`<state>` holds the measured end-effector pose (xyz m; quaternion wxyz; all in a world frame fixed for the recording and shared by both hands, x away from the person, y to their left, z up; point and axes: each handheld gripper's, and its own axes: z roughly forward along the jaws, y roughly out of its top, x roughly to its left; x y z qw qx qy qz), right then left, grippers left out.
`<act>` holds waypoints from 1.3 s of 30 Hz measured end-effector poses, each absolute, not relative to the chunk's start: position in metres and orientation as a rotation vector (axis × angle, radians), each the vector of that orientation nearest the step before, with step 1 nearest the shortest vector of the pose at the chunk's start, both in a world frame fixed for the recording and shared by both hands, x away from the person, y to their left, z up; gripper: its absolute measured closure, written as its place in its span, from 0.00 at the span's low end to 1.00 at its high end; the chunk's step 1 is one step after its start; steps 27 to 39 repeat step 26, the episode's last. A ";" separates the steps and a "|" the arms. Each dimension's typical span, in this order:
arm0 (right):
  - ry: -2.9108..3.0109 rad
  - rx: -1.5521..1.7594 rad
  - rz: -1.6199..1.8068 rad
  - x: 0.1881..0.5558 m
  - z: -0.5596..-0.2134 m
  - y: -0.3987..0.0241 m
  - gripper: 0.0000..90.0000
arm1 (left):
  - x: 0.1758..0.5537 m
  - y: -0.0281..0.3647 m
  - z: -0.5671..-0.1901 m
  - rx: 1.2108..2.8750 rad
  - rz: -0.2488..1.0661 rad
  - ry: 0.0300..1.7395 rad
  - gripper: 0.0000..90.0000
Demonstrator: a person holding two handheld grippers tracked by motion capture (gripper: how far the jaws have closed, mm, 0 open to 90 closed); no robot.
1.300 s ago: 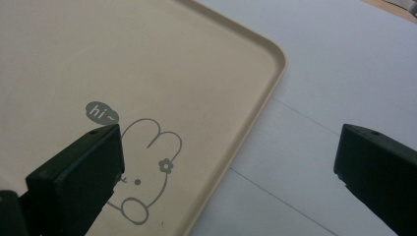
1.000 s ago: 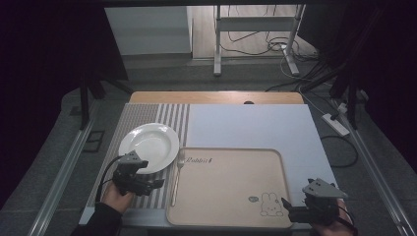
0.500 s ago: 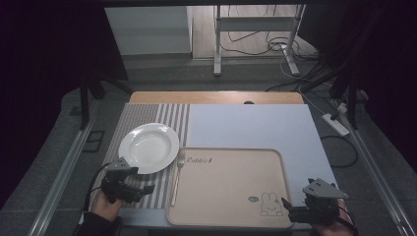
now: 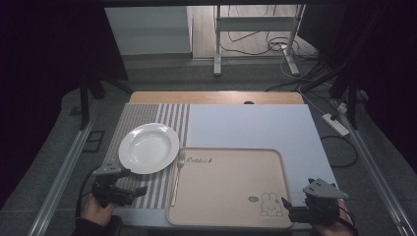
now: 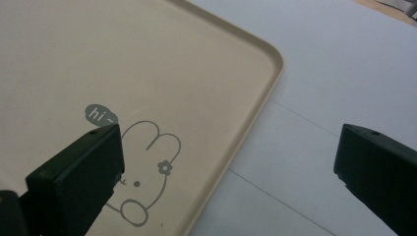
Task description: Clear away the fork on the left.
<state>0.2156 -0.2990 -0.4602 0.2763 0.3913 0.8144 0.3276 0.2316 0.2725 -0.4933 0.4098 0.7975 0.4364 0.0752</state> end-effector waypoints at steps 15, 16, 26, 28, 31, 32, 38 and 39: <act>2.186 1.054 0.878 0.216 -0.460 -0.299 0.00 | 0.219 0.280 -0.491 2.001 0.249 1.115 0.00; 2.186 1.054 0.877 0.216 -0.460 -0.299 0.00 | 0.218 0.281 -0.491 2.001 0.254 1.117 0.00; 2.186 1.058 0.872 0.216 -0.461 -0.298 0.00 | 0.213 0.283 -0.490 1.993 0.273 1.118 0.00; 2.186 1.058 0.872 0.216 -0.461 -0.298 0.00 | 0.213 0.283 -0.490 1.993 0.273 1.118 0.00; 2.186 1.058 0.872 0.216 -0.461 -0.298 0.00 | 0.213 0.283 -0.490 1.993 0.273 1.118 0.00; 2.186 1.058 0.872 0.216 -0.461 -0.298 0.00 | 0.213 0.283 -0.490 1.993 0.273 1.118 0.00; 2.186 1.058 0.872 0.216 -0.461 -0.298 0.00 | 0.213 0.283 -0.490 1.993 0.273 1.118 0.00; 2.186 1.058 0.872 0.216 -0.461 -0.298 0.00 | 0.213 0.283 -0.490 1.993 0.273 1.118 0.00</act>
